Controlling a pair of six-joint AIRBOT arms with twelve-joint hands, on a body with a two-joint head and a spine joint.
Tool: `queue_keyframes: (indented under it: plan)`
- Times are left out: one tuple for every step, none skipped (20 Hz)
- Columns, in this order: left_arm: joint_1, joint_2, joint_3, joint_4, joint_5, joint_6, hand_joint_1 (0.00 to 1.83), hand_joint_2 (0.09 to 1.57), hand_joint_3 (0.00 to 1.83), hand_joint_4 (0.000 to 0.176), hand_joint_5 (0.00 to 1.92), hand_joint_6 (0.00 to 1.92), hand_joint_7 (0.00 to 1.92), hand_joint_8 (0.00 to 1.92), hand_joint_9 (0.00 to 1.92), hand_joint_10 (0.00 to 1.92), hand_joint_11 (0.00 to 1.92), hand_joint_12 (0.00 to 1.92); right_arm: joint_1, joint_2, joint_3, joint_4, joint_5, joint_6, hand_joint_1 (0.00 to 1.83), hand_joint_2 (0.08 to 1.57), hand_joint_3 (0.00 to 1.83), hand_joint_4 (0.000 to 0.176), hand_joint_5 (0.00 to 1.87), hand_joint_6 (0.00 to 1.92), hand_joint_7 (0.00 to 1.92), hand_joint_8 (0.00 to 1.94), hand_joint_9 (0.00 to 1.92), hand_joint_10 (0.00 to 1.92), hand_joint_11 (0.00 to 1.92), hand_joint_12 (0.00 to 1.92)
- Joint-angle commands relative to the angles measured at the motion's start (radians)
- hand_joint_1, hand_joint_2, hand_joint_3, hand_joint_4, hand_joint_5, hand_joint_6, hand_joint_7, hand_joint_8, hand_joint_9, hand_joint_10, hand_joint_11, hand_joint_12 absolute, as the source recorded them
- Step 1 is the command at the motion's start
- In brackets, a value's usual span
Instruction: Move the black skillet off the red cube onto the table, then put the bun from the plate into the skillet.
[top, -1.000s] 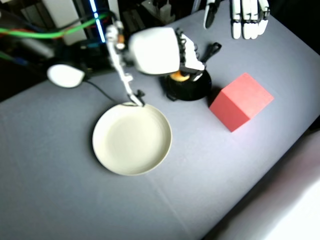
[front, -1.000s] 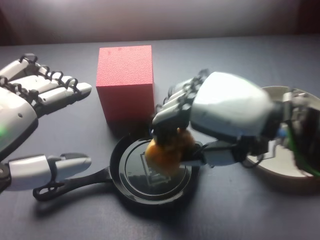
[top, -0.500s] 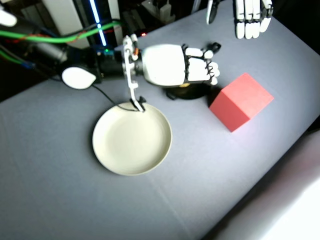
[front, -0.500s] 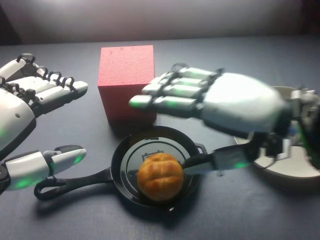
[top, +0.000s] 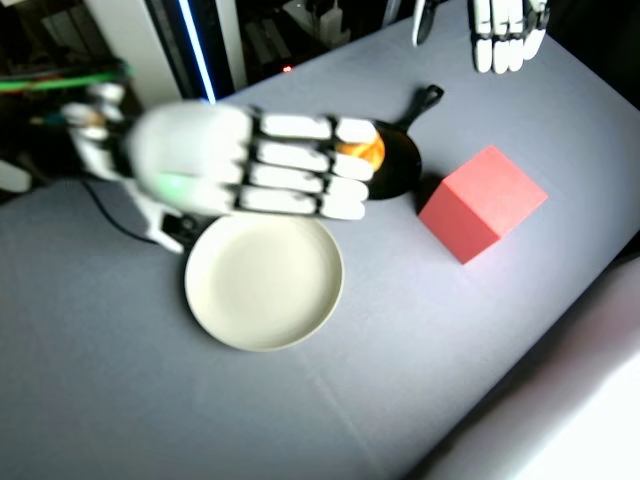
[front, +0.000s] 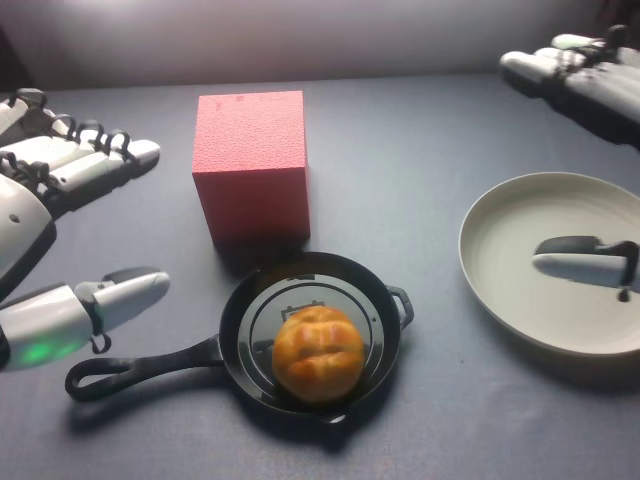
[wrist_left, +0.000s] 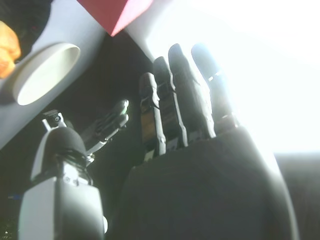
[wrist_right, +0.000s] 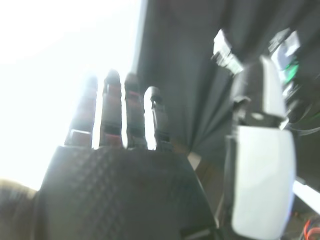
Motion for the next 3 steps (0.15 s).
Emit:
queue_keyframes:
  plan:
    - [-0.009,-0.001,-0.001,0.009,-0.164,-0.005,0.15,1.28,0.01,0.0,0.31,0.0,0.46,0.0,0.53,0.03,0.0,1.31,-0.012,0.016,-0.008,0.035,0.204,-0.005,0.62,1.19,0.01,0.067,0.19,0.0,0.34,0.0,0.33,0.01,0.19,0.17]
    - [-0.011,-0.004,0.003,0.012,-0.191,-0.02,0.1,1.3,0.01,0.0,0.24,0.0,0.42,0.0,0.51,0.01,0.02,1.28,-0.047,0.03,-0.025,0.06,0.268,-0.014,0.56,1.22,0.01,0.03,0.2,0.0,0.37,0.01,0.38,0.02,0.23,0.19]
    - [-0.014,-0.007,0.01,0.012,-0.224,-0.034,0.11,1.27,0.0,0.0,0.16,0.0,0.34,0.0,0.46,0.0,0.02,1.13,-0.078,0.04,-0.039,0.081,0.32,-0.02,0.59,1.23,0.0,0.0,0.27,0.01,0.46,0.01,0.49,0.03,0.33,0.24]
